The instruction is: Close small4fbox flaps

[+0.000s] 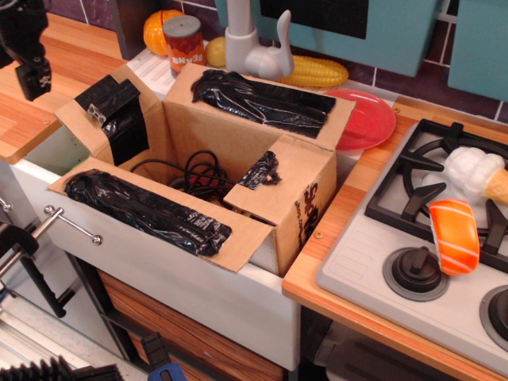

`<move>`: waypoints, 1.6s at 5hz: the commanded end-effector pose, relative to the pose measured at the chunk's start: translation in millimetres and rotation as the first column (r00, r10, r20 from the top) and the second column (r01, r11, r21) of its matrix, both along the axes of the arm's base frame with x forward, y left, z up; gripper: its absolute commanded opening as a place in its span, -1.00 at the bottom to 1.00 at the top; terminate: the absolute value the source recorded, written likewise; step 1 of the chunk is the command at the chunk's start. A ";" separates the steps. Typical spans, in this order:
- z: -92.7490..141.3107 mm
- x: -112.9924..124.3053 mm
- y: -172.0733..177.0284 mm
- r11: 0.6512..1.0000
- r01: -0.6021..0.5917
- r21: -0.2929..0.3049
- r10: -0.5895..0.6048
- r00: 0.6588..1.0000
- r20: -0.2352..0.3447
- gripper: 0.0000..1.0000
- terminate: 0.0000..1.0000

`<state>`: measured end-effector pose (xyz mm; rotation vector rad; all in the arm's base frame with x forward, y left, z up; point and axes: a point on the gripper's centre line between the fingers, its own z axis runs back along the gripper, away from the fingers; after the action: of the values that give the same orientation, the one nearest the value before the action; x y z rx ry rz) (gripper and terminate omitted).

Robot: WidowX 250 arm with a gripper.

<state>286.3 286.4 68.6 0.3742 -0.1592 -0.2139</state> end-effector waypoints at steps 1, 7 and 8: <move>4.6 7.5 16.4 0.996 -0.008 -0.089 0.014 0.998 0.060 1.00 -1.00; 23.3 6.3 -89.5 0.957 0.035 -0.289 -0.003 0.994 0.111 1.00 -1.00; 24.3 10.5 -100.7 0.955 0.053 -0.293 -0.017 0.992 0.122 1.00 -1.00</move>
<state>292.3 180.3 66.0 0.0313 -0.2669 -0.1806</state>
